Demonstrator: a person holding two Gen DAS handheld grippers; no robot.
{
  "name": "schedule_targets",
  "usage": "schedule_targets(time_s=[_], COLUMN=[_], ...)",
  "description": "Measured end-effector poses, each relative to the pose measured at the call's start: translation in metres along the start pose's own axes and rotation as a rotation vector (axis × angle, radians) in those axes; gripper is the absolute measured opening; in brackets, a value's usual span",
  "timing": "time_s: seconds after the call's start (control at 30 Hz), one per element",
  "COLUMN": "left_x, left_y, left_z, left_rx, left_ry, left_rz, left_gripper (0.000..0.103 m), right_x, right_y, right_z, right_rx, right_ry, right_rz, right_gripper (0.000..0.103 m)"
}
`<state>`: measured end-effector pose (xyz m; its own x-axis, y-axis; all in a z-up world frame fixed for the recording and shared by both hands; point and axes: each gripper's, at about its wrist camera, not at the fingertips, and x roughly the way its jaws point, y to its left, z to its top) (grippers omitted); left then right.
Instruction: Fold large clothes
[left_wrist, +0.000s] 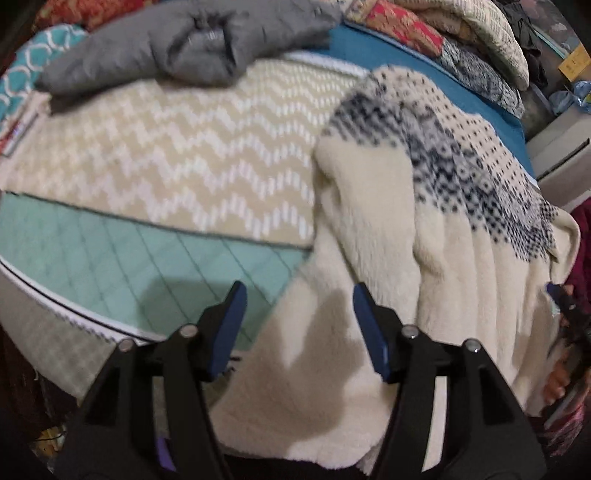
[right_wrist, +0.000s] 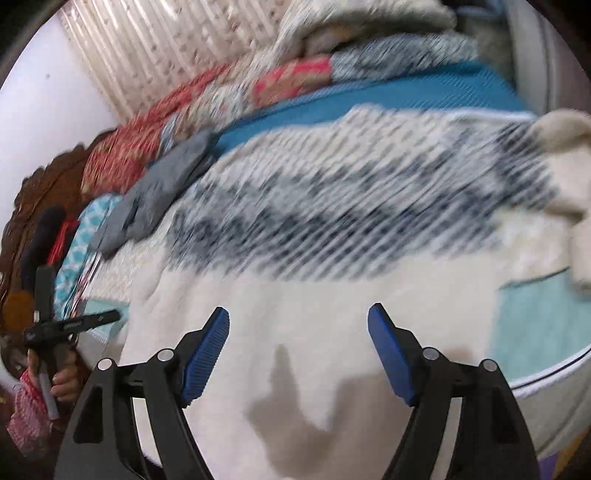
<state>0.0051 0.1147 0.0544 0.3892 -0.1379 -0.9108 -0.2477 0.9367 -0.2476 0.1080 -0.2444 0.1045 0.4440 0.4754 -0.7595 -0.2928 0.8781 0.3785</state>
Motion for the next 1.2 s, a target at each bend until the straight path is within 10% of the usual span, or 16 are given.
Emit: schedule_targets(time_s=[0.13, 0.17, 0.2, 0.33, 0.53, 0.67, 0.97, 1.03, 1.2], left_x=[0.013, 0.019, 0.023, -0.004, -0.094, -0.127, -0.043, -0.028, 0.004], left_y=[-0.004, -0.006, -0.008, 0.016, 0.151, 0.168, -0.008, -0.032, -0.07], left_z=[-0.018, -0.026, -0.031, -0.015, 0.067, 0.063, -0.027, -0.047, -0.08], left_rx=[0.065, 0.09, 0.114, 0.077, -0.272, -0.42, 0.043, 0.105, 0.178], left_ry=[0.04, 0.049, 0.061, -0.072, -0.306, -0.358, -0.064, -0.016, 0.09], left_rz=[0.0, 0.011, 0.024, 0.16, 0.527, 0.397, -0.046, -0.09, -0.115], left_gripper=[0.065, 0.05, 0.006, 0.004, 0.015, 0.015, 0.033, 0.054, 0.057], right_x=[0.021, 0.021, 0.022, 0.024, 0.033, 0.032, -0.053, -0.07, -0.081], right_y=[0.025, 0.03, 0.034, 0.037, 0.051, 0.045, -0.053, -0.076, -0.104], right_z=[-0.007, -0.009, -0.008, -0.003, -0.009, -0.014, -0.037, -0.051, -0.096], right_rx=[-0.039, -0.057, -0.067, -0.07, -0.081, -0.064, 0.104, 0.163, 0.233], right_ry=[0.056, 0.06, 0.062, 0.07, 0.088, 0.087, -0.026, -0.036, 0.025], right_rz=[0.015, 0.007, 0.001, -0.013, -0.013, -0.003, -0.166, -0.172, -0.098], right_gripper=[0.067, 0.067, 0.067, 0.067, 0.067, 0.068, 0.067, 0.063, 0.048])
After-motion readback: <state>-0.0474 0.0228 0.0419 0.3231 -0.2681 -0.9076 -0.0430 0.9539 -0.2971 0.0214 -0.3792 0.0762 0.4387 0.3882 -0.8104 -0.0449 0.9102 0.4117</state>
